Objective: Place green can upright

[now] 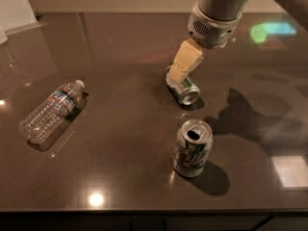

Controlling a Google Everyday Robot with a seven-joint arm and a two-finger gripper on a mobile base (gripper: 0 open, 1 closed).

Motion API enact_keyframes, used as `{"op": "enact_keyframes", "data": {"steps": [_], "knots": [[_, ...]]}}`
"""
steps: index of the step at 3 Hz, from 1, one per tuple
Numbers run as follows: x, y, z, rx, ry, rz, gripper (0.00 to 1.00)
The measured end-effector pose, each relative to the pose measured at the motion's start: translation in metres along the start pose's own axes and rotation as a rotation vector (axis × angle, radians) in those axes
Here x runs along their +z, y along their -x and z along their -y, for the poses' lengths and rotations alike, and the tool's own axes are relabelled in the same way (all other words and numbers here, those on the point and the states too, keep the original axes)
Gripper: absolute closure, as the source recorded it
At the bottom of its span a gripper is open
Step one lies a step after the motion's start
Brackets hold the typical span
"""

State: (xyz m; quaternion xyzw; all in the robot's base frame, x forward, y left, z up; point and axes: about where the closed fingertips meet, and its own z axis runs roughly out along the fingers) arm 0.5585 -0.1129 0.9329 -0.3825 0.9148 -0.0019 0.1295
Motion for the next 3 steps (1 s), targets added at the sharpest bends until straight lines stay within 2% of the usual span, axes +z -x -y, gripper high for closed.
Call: {"op": "enact_keyframes", "data": {"steps": [1,2,3], "knots": [[0.015,-0.001,0.009,0.15,-0.019,-0.022,0.0],[0.028,-0.004,0.014,0.244,-0.028,-0.049,0.0],[0.039,-0.005,0.018,0.301,-0.038,-0.075,0.0]]}}
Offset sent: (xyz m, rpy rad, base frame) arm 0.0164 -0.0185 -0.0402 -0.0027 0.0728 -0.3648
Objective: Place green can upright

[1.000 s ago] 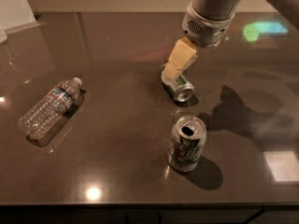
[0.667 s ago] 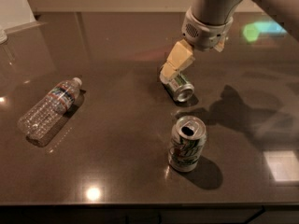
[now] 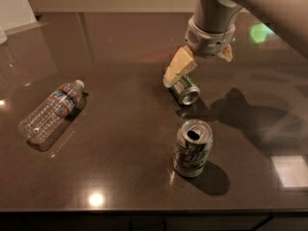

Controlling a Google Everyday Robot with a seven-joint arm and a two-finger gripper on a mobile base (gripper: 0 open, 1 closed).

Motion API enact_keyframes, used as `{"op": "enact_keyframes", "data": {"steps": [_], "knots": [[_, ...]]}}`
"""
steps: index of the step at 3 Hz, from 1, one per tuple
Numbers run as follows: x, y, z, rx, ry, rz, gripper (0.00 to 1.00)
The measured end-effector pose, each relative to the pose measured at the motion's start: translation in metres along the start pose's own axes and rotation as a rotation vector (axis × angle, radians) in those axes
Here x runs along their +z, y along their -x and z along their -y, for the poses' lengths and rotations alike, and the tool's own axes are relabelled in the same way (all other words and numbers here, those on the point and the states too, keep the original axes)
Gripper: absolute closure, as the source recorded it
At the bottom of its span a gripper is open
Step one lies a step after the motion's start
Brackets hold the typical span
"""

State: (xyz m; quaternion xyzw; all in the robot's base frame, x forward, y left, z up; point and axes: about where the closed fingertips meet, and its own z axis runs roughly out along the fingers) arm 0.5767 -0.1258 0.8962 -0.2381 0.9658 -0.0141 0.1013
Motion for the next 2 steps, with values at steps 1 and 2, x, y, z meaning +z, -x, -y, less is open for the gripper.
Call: {"op": "enact_keyframes", "data": {"steps": [1,2], "knots": [[0.0093,-0.0002,0.0042,0.043,-0.017,-0.027,0.0],[0.0176,0.0054,0.0055,0.051,-0.026,-0.047,0.0]]}}
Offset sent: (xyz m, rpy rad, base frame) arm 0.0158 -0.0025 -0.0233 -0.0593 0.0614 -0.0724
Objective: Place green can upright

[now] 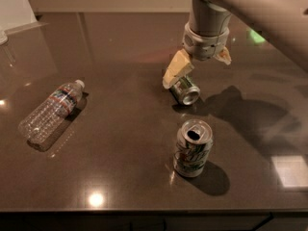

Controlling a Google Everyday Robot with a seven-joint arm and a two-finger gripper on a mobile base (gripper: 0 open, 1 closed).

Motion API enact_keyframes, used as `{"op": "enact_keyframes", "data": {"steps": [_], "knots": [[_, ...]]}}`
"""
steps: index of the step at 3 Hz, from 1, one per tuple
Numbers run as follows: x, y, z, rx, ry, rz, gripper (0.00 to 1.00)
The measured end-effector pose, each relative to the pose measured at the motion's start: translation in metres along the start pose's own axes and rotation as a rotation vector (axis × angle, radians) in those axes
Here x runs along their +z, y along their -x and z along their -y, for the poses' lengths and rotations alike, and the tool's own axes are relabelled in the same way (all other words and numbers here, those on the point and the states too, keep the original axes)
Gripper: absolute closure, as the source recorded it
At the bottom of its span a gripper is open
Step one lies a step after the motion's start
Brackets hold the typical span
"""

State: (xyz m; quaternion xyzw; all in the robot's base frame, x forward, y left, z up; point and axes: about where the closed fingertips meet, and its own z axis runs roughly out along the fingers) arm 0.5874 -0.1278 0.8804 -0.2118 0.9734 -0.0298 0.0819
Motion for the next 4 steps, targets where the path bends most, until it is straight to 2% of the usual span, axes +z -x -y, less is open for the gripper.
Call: {"op": "enact_keyframes", "data": {"steps": [3,4], "knots": [[0.029,0.029,-0.013,-0.015,0.028,-0.025,0.0],[0.036,0.033,-0.017,-0.012,0.047,-0.025,0.18]]}}
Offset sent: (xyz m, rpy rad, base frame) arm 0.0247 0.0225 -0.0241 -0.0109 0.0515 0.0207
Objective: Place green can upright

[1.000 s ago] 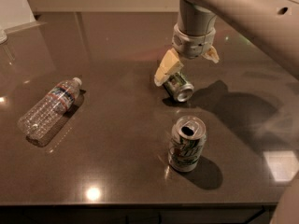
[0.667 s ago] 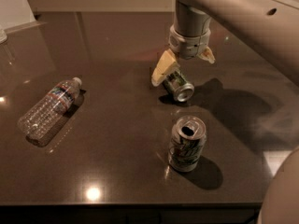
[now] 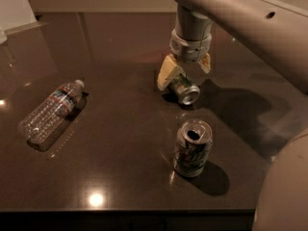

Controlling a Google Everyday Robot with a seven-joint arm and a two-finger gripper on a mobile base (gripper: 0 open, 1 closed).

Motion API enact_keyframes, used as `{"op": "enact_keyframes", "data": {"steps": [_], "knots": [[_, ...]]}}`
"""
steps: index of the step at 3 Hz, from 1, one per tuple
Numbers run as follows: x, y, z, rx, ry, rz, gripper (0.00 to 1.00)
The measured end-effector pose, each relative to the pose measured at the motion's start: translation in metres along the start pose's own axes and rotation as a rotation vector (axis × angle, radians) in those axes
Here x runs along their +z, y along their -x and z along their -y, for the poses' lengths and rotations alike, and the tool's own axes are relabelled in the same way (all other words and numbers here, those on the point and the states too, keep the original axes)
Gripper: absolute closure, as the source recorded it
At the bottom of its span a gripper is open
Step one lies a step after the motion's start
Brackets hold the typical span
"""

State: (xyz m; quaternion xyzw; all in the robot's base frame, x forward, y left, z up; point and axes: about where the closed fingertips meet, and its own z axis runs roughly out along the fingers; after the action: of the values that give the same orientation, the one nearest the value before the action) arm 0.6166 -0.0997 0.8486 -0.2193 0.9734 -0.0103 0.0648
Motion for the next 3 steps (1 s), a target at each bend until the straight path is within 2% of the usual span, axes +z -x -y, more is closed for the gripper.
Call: {"op": "enact_keyframes", "data": {"steps": [2,3], "knots": [[-0.003,0.007,-0.005,-0.011,0.029,0.019,0.64],[-0.025,0.016,-0.011,-0.071,0.073,0.104,0.87]]}}
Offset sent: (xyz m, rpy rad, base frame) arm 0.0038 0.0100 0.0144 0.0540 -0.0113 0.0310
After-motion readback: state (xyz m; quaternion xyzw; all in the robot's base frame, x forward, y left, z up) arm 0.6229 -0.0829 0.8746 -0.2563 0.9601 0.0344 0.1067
